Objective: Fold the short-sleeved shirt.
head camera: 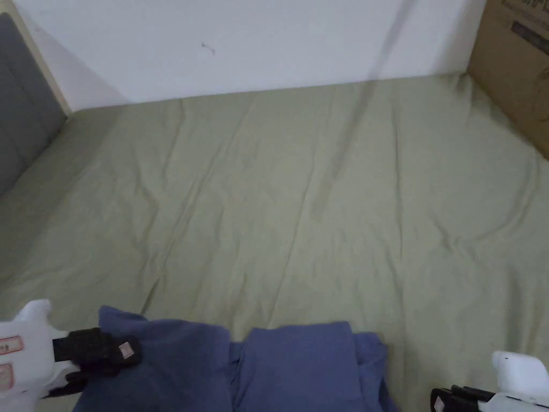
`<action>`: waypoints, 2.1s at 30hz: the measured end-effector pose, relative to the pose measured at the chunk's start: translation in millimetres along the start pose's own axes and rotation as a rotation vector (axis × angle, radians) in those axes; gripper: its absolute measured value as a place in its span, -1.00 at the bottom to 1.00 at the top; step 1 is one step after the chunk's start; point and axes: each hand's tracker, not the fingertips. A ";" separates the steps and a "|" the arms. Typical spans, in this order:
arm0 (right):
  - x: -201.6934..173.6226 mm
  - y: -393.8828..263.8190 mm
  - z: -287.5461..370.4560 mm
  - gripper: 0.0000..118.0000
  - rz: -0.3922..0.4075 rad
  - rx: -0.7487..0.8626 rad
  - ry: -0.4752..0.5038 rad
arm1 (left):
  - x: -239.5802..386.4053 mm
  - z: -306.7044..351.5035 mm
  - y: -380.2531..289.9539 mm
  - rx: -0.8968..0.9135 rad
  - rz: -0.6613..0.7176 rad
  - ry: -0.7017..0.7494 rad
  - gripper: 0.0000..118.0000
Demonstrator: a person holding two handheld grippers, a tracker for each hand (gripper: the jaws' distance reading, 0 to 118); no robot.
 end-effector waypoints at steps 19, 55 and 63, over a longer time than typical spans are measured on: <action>54.4 -18.9 24.1 -0.92 -0.107 0.017 -0.032 | 129.6 -164.2 -62.4 -0.295 -0.042 -0.241 0.84; -4.2 14.0 17.7 -0.92 0.114 -0.006 0.001 | 119.6 -145.5 -87.9 -0.257 -0.298 -0.239 -0.95; -73.5 36.2 -58.7 -0.92 0.283 -0.132 0.052 | 10.6 -90.6 -57.0 -0.161 -0.061 -0.207 0.78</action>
